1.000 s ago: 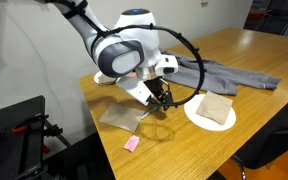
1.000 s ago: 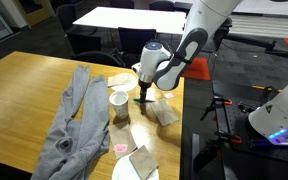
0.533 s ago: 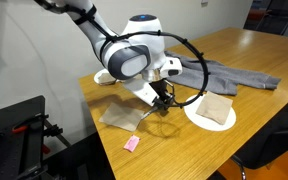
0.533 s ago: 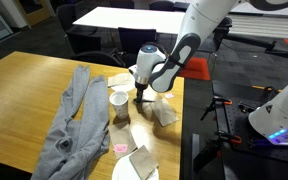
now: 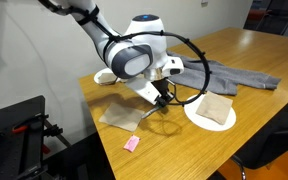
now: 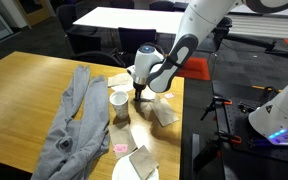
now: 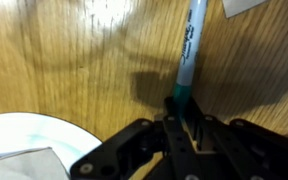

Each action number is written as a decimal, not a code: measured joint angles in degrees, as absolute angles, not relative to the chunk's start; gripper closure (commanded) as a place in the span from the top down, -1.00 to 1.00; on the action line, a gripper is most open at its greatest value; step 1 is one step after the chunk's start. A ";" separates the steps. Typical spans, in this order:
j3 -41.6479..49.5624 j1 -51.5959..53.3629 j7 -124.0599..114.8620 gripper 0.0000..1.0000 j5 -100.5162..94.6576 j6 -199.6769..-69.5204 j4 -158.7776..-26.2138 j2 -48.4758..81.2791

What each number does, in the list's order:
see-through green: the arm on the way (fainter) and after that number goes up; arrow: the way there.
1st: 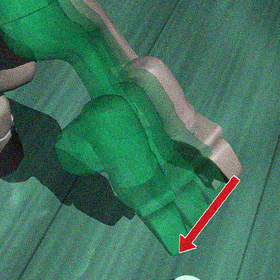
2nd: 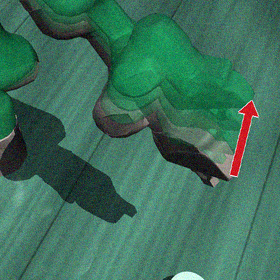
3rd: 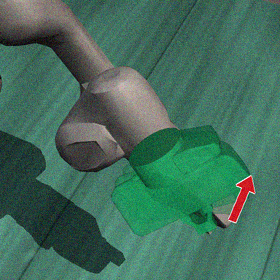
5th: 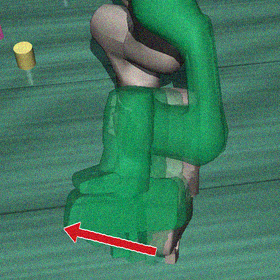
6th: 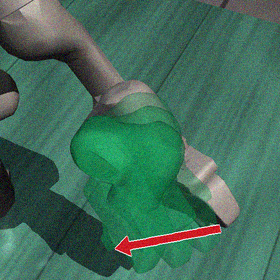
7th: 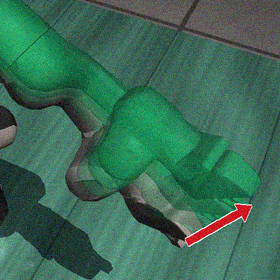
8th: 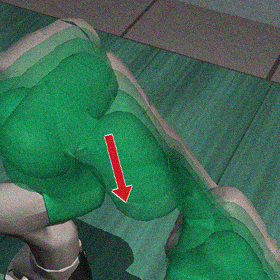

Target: Put the green pen inside the white cup

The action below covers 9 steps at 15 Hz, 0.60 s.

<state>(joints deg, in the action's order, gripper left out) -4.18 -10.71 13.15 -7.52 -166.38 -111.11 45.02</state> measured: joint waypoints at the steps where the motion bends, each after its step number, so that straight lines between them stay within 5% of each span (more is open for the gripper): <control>1: -4.19 -10.71 13.15 -0.93 -7.49 -165.60 -110.83 45.01; 9: -4.12 -11.16 13.14 -0.93 -7.15 -161.36 -111.00 40.30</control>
<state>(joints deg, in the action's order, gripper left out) -4.12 -11.16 13.14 -7.15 -161.36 -111.00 40.30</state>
